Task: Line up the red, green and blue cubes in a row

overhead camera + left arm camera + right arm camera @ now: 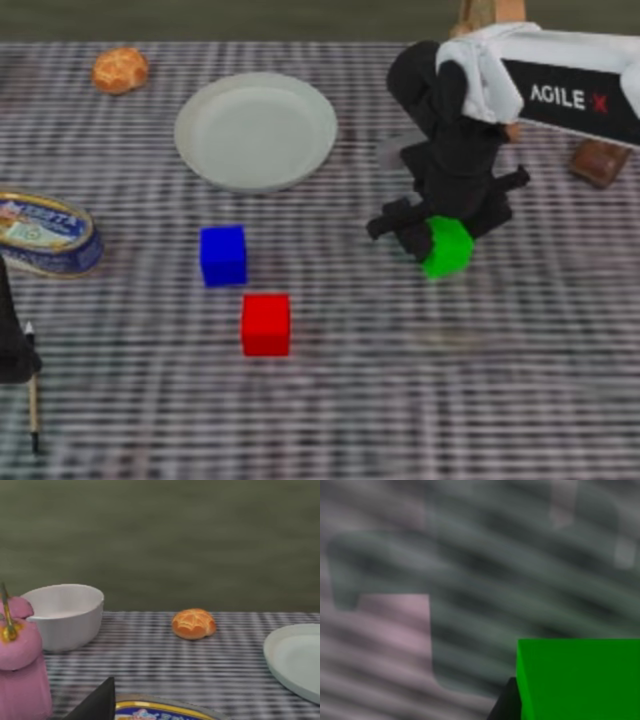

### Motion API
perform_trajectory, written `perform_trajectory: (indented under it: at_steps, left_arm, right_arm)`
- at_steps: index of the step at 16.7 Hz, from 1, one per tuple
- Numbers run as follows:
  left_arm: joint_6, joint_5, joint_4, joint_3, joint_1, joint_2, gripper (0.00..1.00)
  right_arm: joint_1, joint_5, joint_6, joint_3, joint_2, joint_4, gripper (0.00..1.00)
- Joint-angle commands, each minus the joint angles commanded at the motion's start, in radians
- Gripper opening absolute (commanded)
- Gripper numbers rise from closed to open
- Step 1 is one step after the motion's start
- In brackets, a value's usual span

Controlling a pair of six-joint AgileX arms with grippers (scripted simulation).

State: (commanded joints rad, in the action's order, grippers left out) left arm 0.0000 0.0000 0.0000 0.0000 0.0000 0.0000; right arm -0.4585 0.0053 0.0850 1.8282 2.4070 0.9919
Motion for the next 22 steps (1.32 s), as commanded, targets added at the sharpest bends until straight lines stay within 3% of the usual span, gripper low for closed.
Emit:
perform_trajectory:
  at_steps: [5, 12, 17, 22]
  left_arm:
    - [0.0, 0.0, 0.0, 0.0, 0.0, 0.0, 1.0]
    - [0.0, 0.0, 0.0, 0.0, 0.0, 0.0, 1.0]
    - [0.0, 0.0, 0.0, 0.0, 0.0, 0.0, 1.0]
    - [0.0, 0.0, 0.0, 0.0, 0.0, 0.0, 1.0]
  right_arm:
    - [-0.003, 0.0, -0.002, 0.022, -0.031, 0.025, 0.0]
    - [-0.01, 0.001, -0.003, 0.181, -0.084, 0.239, 0.0]
    - [-0.006, 0.001, 0.001, 0.184, -0.085, 0.244, 0.0]
    - [-0.087, 0.003, 0.169, 0.164, -0.105, 0.254, 0.0]
